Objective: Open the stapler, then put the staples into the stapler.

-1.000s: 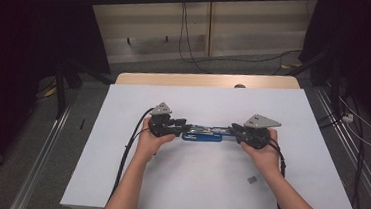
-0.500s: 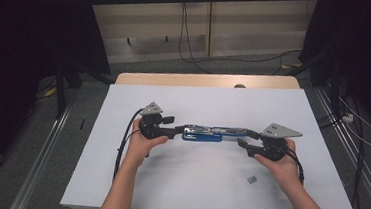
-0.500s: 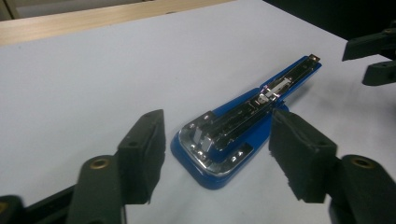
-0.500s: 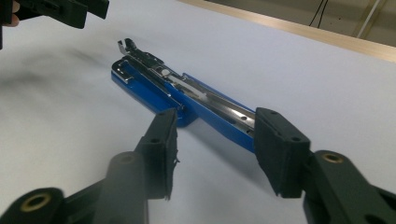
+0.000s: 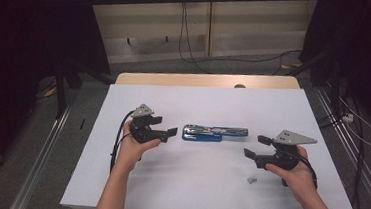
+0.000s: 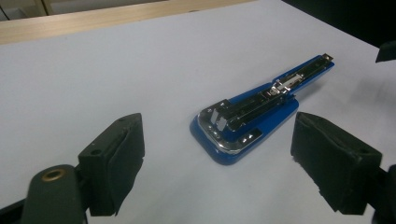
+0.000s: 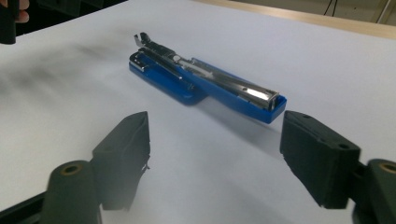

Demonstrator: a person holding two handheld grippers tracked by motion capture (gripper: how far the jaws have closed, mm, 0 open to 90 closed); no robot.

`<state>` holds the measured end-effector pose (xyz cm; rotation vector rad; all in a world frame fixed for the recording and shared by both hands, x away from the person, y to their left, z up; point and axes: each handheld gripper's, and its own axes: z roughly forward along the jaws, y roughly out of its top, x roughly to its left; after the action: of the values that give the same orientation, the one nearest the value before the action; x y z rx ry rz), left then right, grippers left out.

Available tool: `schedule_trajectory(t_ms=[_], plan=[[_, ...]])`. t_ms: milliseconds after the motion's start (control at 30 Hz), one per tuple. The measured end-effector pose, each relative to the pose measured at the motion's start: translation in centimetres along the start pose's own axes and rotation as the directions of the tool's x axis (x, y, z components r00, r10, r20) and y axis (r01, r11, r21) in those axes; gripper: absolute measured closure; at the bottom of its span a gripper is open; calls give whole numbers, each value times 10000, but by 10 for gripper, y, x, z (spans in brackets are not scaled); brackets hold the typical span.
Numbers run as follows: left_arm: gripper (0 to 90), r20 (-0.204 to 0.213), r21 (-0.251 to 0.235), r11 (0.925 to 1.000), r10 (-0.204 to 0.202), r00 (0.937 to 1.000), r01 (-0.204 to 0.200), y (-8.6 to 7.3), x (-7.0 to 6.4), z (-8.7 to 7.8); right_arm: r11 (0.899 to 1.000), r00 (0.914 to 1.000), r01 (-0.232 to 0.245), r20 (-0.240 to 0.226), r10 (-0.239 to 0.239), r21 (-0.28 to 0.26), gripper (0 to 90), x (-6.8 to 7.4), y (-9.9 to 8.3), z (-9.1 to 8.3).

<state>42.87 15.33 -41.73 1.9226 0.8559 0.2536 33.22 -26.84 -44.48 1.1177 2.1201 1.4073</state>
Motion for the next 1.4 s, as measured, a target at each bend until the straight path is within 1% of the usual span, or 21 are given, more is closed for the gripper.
schedule_trajectory(t_ms=[67, 133, 200, 267, 300, 367, 533, 633, 667, 733, 833, 900, 967, 1100, 1167, 1200, 1267, 1333, 1367, 1400], plan=[[150, -3, -38, 10000, -39, 10000, 39, 0, 0, -1, 9998, 10000, 49, -66, -48, 173, 202, 0, -3, -2], [148, -44, -31, 10000, 48, 10000, -48, 0, 0, -3, 9994, 9997, 180, -150, -175, 294, 185, 0, -5, -4], [136, -43, -57, 10000, -14, 10000, 14, 1, -1, -5, 9990, 9993, 339, -195, -334, 302, 177, 2, -5, -7], [126, -37, -11, 10000, 34, 10000, -34, 0, -1, -6, 9985, 9987, 445, -242, -438, 323, 174, 3, -6, -10], [122, -70, 67, 9999, 89, 9999, -89, 0, -1, -6, 9983, 9987, 449, -259, -439, 366, 168, 3, -6, -11], [112, -104, 154, 9999, 61, 9999, -59, 0, 0, -8, 9980, 9983, 497, -323, -484, 389, 164, 4, -7, -13], [98, -271, 160, 9998, -101, 9996, 106, -3, 5, -14, 9962, 9972, 618, -467, -590, 613, 151, 5, -14, -20], [90, -398, 68, 9997, -212, 9990, 215, -3, 8, -18, 9950, 9971, 677, -403, -649, 736, 147, 4, -17, -23], [84, -401, 37, 9997, -237, 9989, 238, -3, 9, -19, 9952, 9974, 634, -385, -606, 747, 144, 4, -18, -24], [72, -286, 36, 9999, -158, 9995, 159, -4, 8, -20, 9949, 9975, 601, -427, -568, 807, 134, 3, -19, -25], [70, -266, 177, 9998, -31, 9996, 36, -8, 8, -23, 9940, 9970, 655, -471, -615, 876, 126, 4, -19, -25], [67, -280, 179, 9998, -58, 9996, 63, -13, 8, -27, 9930, 9964, 748, -458, -708, 918, 122, 4, -20, -25], [66, -311, 236, 9997, -26, 9995, 33, -17, 8, -32, 9928, 9965, 733, -460, -692, 952, 122, 4, -20, -25], [64, -417, 151, 9999, 18, 9991, -11, -25, 10, -42, 9900, 9960, 834, -420, -791, 1139, 122, 5, -21, -25], [63, -497, 34, 10000, -29, 9988, 30, -28, 11, -46, 9867, 9948, 979, -409, -934, 1299, 122, 6, -22, -23], [63, -500, -5, 10000, -55, 9987, 55, -29, 11, -47, 9862, 9949, 972, -416, -924, 1339, 122, 6, -22, -23], [62, -562, -58, 10000, -24, 9984, 21, -31, 11, -49, 9839, 9938, 1052, -506, -988, 1446, 126, 7, -23, -22], [62, -501, -104, 9999, -72, 9987, 67, -33, 10, -50, 9810, 9921, 1182, -612, -1099, 1539, 133, 8, -23, -22], [62, -468, -67, 9999, -79, 9989, 76, -34, 9, -50, 9799, 9910, 1247, -676, -1154, 1556, 133, 9, -23, -23], [62, -461, -17, 10000, 0, 9989, 0, -35, 9, -50, 9793, 9898, 1327, -713, -1230, 1531, 135, 9, -23, -23]])
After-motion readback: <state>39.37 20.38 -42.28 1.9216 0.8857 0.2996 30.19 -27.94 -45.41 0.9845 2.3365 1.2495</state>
